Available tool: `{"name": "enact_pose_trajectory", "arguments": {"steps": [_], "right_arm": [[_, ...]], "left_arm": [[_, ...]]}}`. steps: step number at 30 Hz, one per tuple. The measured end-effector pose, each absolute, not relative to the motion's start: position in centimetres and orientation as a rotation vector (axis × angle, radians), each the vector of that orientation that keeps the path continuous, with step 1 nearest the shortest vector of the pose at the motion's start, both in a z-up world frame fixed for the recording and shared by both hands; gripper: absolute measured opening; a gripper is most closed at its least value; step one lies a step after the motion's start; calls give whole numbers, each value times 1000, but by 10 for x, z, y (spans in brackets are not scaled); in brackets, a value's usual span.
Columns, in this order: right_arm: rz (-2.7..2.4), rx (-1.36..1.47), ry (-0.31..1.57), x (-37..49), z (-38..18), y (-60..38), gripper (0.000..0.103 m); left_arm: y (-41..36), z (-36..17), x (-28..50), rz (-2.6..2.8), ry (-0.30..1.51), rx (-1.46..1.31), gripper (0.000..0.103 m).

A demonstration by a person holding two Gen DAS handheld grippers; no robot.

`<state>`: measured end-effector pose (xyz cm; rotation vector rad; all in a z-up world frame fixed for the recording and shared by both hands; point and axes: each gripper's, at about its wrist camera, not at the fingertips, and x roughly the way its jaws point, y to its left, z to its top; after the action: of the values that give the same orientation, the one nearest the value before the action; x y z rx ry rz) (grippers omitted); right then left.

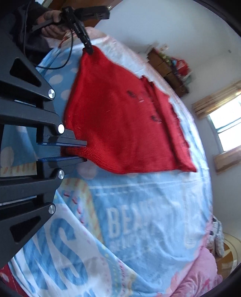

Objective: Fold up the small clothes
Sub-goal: 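Lift the hem with both tools and fold it over onto the collar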

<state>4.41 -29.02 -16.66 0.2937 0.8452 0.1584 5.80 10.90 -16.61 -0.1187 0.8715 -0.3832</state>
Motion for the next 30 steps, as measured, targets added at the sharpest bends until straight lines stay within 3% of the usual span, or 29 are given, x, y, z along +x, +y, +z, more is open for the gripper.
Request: {"name": "enact_pose_trajectory", "arguments": {"steps": [19, 30], "right_arm": [[191, 342, 596, 44, -94, -291, 7], [187, 342, 541, 62, -70, -292, 7]], "left_arm": [[119, -122, 80, -430, 766, -233, 12], [124, -100, 98, -432, 692, -258, 11]]}}
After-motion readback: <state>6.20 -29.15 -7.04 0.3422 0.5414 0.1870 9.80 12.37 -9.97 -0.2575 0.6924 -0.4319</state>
